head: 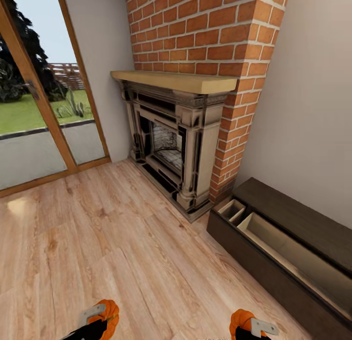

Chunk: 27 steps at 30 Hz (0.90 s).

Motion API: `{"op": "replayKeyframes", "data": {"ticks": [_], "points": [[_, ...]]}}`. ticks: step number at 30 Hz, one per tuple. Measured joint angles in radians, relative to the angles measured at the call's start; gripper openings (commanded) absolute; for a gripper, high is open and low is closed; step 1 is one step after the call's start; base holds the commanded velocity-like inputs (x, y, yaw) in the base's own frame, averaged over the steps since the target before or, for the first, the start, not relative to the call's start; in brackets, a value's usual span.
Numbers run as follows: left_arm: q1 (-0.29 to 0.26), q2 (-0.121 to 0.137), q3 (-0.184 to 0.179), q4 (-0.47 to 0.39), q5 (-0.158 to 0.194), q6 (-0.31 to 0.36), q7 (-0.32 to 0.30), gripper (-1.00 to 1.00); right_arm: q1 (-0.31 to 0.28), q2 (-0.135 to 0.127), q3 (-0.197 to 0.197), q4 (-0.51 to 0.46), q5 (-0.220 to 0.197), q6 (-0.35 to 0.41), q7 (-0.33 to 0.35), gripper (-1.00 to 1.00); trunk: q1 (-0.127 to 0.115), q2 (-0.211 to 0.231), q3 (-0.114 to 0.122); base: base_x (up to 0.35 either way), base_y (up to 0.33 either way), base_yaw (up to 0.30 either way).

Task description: Place each of the two pumpkins and all three candles from the living room inside a cabinet in the living room (use any cabinet), then make sure every cabinet is closed, and position the cauldron so it is next to a table in the living room.

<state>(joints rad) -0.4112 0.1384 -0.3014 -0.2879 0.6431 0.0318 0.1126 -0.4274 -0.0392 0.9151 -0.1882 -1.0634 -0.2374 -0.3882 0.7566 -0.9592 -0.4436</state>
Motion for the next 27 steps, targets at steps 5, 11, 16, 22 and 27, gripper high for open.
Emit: {"op": "replayKeyframes", "data": {"ticks": [5, 11, 16, 22, 27], "points": [[0.000, 0.000, 0.000, 0.000, 0.000, 0.000, -0.001, -1.00, 0.000, 0.000, 0.000, 0.000, 0.000, 0.000, 0.000, -1.00, -0.015, 0.028, 0.012, 0.000, 0.000, -0.280], [0.000, 0.000, 0.000, 0.000, 0.000, 0.001, -0.001, -1.00, 0.000, 0.000, 0.000, 0.000, 0.000, 0.000, 0.000, -1.00, -0.038, 0.070, 0.031, 0.000, 0.000, -0.280], [0.000, 0.000, 0.000, 0.000, 0.000, 0.001, -0.001, -1.00, 0.000, 0.000, -0.003, 0.000, 0.000, 0.000, 0.000, -1.00, -0.057, 0.105, 0.047, 0.000, 0.000, -0.280], [0.000, 0.000, 0.000, 0.000, 0.000, 0.001, -0.001, -1.00, 0.000, 0.000, -0.005, 0.000, -0.002, 0.000, 0.000, -1.00, -0.080, 0.147, 0.067, 0.000, 0.000, -0.280], [0.000, 0.000, -0.001, 0.000, 0.000, 0.001, -0.001, -1.00, 0.000, 0.000, -0.006, 0.001, -0.002, 0.000, 0.000, -1.00, -0.100, 0.182, 0.085, 0.000, 0.000, -0.280]]}}
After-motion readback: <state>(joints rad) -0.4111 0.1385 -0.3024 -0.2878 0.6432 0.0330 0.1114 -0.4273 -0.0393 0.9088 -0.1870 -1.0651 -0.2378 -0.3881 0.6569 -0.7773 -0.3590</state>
